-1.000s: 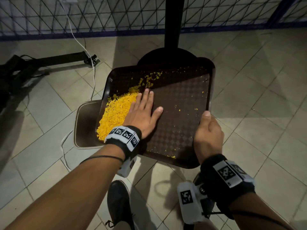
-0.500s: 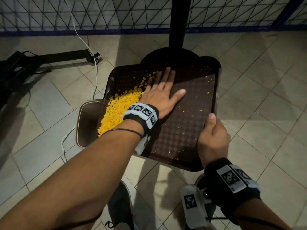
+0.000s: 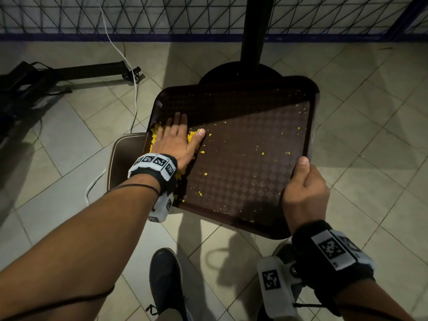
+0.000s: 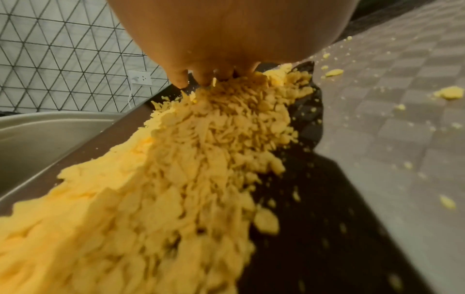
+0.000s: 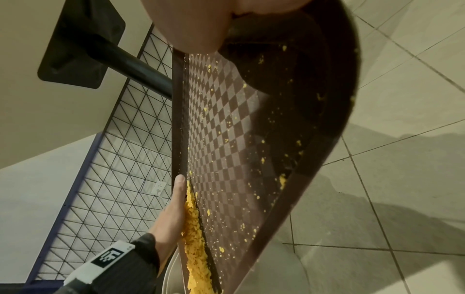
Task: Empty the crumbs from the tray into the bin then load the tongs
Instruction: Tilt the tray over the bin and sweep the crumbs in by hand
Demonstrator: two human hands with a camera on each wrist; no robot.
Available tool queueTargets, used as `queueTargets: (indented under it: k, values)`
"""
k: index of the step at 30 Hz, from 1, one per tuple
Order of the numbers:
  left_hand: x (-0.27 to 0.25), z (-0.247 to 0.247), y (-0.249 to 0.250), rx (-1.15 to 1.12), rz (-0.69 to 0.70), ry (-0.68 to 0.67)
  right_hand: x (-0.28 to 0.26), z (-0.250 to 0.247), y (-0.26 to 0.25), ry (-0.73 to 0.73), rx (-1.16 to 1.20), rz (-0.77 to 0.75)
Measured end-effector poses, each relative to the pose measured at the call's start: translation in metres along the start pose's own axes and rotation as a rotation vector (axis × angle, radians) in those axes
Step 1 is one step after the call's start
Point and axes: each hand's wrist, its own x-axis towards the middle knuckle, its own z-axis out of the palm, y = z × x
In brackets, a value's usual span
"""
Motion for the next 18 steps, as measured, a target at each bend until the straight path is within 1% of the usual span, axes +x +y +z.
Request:
queueTargets:
  k: [3,5,7,9,11,13,16,18]
  values:
    - [0.012,-0.011,-0.001,0.003,-0.023,0.036,0.0,0.0,0.002,0.009,0.01,-0.006]
    - [0.028,-0.02,-0.007,0.016,-0.056,0.026,0.0,0.001,0.003,0.007,0.012,0.005]
    - [0.041,-0.027,-0.018,0.04,-0.112,-0.023,0.0,0.001,0.003,0.0,0.016,0.015]
    - [0.042,-0.033,-0.028,0.059,-0.161,-0.097,0.0,0.002,0.003,0.002,0.011,0.007]
    - [0.032,-0.034,-0.036,0.098,-0.177,-0.143,0.0,0.002,0.002,0.015,-0.005,-0.011]
    - [0.018,-0.027,-0.042,0.134,-0.132,-0.12,0.0,0.003,0.001,0.017,-0.002,-0.017]
    - [-0.006,-0.006,-0.056,0.083,-0.078,-0.069,-0.002,0.004,-0.002,0.017,0.01,-0.01]
    - [-0.023,0.008,-0.065,0.034,-0.069,-0.075,-0.003,0.003,-0.003,0.019,0.014,-0.005]
